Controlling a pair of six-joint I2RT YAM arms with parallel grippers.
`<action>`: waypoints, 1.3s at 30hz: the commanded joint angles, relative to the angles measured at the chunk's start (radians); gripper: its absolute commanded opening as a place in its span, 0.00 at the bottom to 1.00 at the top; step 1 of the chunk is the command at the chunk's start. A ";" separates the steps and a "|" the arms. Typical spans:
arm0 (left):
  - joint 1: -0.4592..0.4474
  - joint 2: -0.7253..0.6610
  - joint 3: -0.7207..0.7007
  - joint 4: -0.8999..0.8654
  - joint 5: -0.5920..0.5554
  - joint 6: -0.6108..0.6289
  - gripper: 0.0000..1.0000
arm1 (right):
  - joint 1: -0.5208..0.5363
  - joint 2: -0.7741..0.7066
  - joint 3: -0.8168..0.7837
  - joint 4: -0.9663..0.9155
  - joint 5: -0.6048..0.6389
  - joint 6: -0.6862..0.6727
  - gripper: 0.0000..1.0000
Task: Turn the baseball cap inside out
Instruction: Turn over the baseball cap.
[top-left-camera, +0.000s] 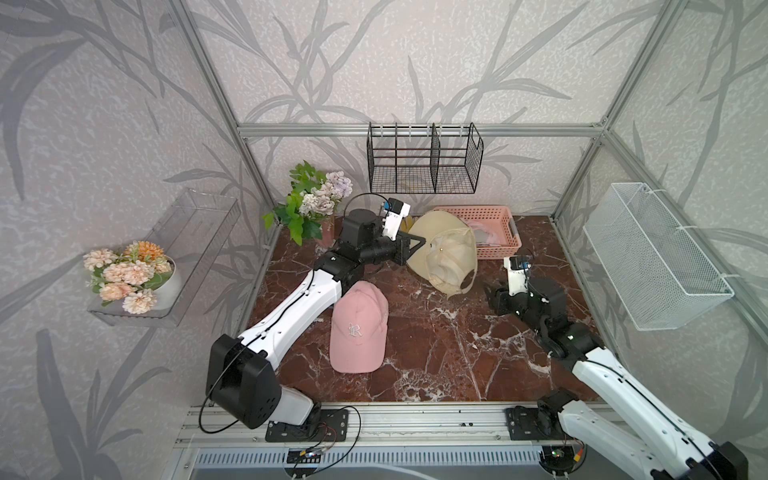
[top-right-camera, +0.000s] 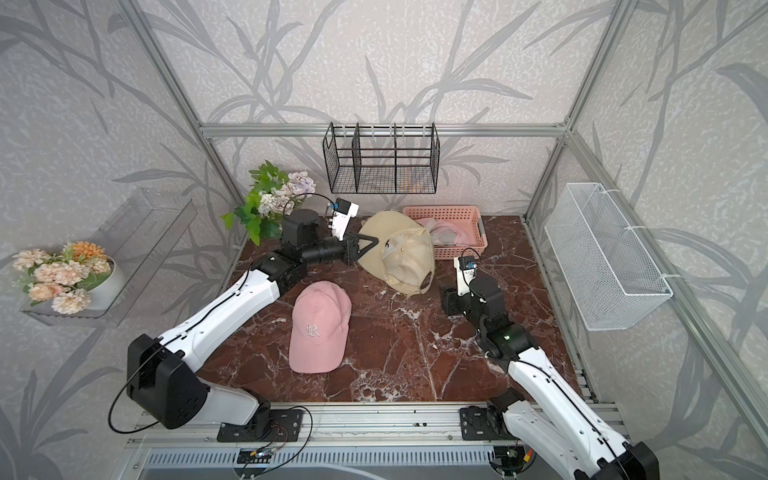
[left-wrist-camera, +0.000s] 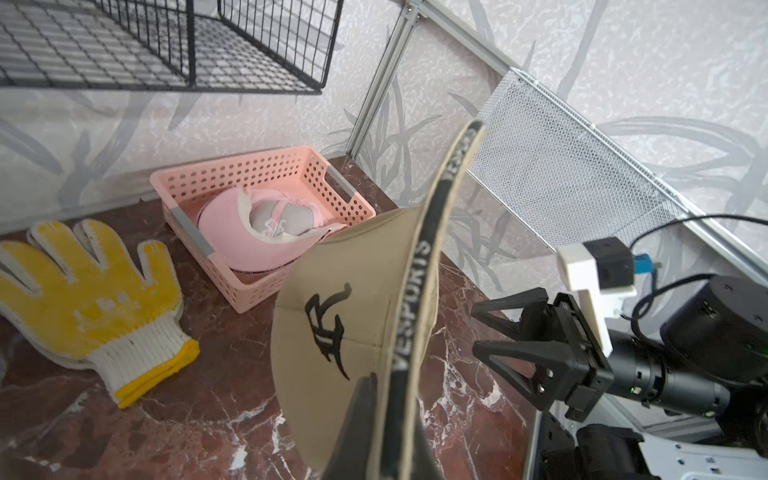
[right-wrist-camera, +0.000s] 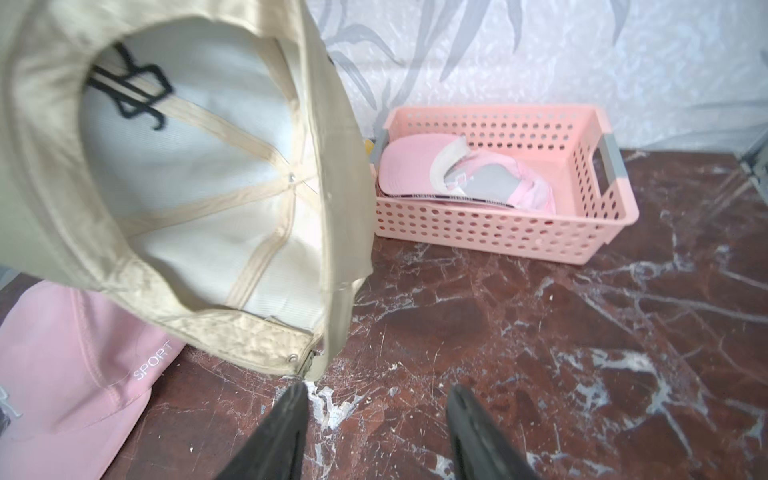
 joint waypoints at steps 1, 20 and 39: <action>0.004 0.014 0.020 0.032 0.003 -0.147 0.00 | 0.052 -0.040 -0.042 0.113 -0.102 -0.204 0.57; -0.005 -0.049 -0.071 0.124 -0.004 -0.312 0.00 | 0.389 0.322 -0.075 0.570 0.195 -0.568 0.52; -0.010 0.011 0.039 -0.011 0.100 -0.054 0.00 | 0.336 0.392 -0.015 0.379 -0.151 -0.400 0.00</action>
